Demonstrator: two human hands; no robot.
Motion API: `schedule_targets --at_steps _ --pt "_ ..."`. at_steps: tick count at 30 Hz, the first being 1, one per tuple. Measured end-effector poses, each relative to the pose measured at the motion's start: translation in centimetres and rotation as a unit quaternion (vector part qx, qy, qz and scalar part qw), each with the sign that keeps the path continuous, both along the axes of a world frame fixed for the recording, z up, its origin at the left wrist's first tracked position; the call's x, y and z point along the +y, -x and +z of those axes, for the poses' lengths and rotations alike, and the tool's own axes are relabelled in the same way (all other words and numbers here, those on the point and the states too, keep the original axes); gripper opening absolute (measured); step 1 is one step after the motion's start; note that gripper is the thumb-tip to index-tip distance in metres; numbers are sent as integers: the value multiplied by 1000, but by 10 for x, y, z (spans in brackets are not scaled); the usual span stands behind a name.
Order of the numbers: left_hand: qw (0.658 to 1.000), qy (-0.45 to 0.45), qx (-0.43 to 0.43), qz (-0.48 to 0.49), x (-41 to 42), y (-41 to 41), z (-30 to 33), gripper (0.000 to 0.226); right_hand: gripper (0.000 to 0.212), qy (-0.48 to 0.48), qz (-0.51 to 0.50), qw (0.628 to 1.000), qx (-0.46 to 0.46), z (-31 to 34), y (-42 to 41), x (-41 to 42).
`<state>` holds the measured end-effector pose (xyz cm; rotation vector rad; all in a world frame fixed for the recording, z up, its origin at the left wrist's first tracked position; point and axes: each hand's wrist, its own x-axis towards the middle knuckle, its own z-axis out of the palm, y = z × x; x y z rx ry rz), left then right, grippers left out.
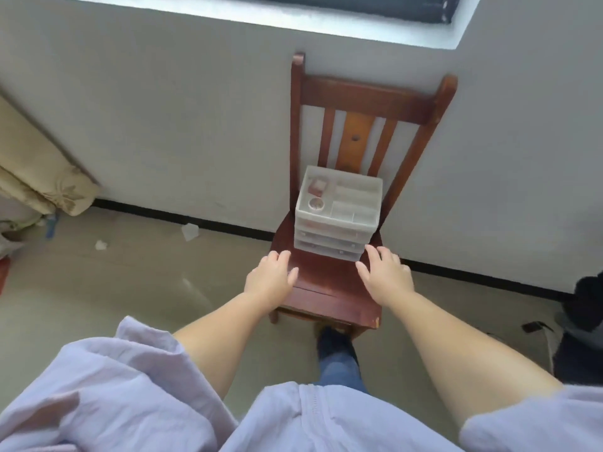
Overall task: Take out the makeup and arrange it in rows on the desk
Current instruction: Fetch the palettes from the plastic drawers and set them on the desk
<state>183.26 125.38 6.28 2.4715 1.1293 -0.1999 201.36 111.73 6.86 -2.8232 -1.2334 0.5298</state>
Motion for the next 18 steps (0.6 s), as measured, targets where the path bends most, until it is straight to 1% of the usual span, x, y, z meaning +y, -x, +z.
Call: schedule_targets --at_steps 3,6,9,11,14,16,18 --pt "999 27 -14 44 42 -59 -12 40 49 -11 63 998 7 -8 -64 70" --pt "995 57 -26 75 72 -118 -19 39 42 -16 130 991 39 -17 -114 135" --pt "990 81 -39 105 98 -169 -31 40 37 -17 193 978 72 -33 -150 194" --pt "987 87 -45 124 112 -195 -42 37 37 -11 221 971 87 -48 -165 227" --pt "990 69 -21 125 128 -218 -61 33 42 10 234 966 111 -68 -176 264" --pt "991 62 6 118 134 -225 -72 35 47 32 228 966 119 -83 -179 278" --pt "989 65 37 124 138 -229 -81 40 48 38 218 970 104 -98 -177 287"
